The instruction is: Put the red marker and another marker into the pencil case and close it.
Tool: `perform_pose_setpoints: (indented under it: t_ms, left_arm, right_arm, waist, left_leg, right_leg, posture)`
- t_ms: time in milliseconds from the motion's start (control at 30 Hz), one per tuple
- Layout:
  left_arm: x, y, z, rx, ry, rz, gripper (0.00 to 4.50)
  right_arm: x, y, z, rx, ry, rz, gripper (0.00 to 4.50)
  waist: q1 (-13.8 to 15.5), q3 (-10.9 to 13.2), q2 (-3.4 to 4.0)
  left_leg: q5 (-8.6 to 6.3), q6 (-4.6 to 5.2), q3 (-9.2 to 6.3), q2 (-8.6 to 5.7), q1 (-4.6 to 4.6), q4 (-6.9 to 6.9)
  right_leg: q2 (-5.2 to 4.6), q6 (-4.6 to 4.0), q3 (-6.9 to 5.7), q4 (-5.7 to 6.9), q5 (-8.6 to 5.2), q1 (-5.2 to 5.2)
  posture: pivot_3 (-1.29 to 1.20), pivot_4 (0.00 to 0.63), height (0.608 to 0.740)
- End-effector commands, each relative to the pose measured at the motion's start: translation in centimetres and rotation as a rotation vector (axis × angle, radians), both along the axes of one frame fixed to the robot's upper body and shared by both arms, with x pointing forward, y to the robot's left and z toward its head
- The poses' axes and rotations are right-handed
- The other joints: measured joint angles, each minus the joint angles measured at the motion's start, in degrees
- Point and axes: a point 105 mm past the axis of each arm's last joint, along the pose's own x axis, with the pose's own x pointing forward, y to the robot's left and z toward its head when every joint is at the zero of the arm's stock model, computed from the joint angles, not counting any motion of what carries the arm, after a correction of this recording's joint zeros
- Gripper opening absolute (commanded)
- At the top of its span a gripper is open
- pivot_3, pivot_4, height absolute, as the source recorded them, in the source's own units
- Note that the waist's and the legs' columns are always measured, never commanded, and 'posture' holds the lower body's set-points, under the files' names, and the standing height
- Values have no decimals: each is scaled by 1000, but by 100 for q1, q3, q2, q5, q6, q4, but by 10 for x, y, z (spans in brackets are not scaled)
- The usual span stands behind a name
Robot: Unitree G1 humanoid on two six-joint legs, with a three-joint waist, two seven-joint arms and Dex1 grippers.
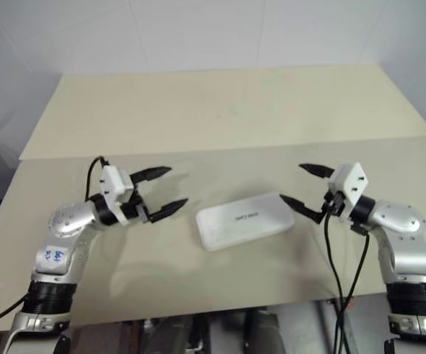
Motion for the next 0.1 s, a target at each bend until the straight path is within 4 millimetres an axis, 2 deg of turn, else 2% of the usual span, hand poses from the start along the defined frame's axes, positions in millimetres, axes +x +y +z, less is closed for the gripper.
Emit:
perform_pose_setpoints:
  t_ms: [33, 100]
  left_arm:
    - [-3, -2, 9, -5, -31, 8, 4475]
    - [-1, -2, 8, 3, -29, 8, 4475]
  right_arm:
    - [1, -8, 9, 7, -57, -20, 4500]
    - [8, -1, 12, 30, -85, -13, 4500]
  waist:
    - [-5, 0, 0]
    - [-11, 0, 0]
  left_leg:
    - [1, 0, 0, 0, 0, 1]
    - [2, 0, 1, 0, 2, 3]
  right_leg:
    - [0, 0, 0, 1, 0, 0]
    - [0, 0, -1, 4, 0, 0]
  posture:
    - [0, 150, 740]
    - [0, 150, 740]
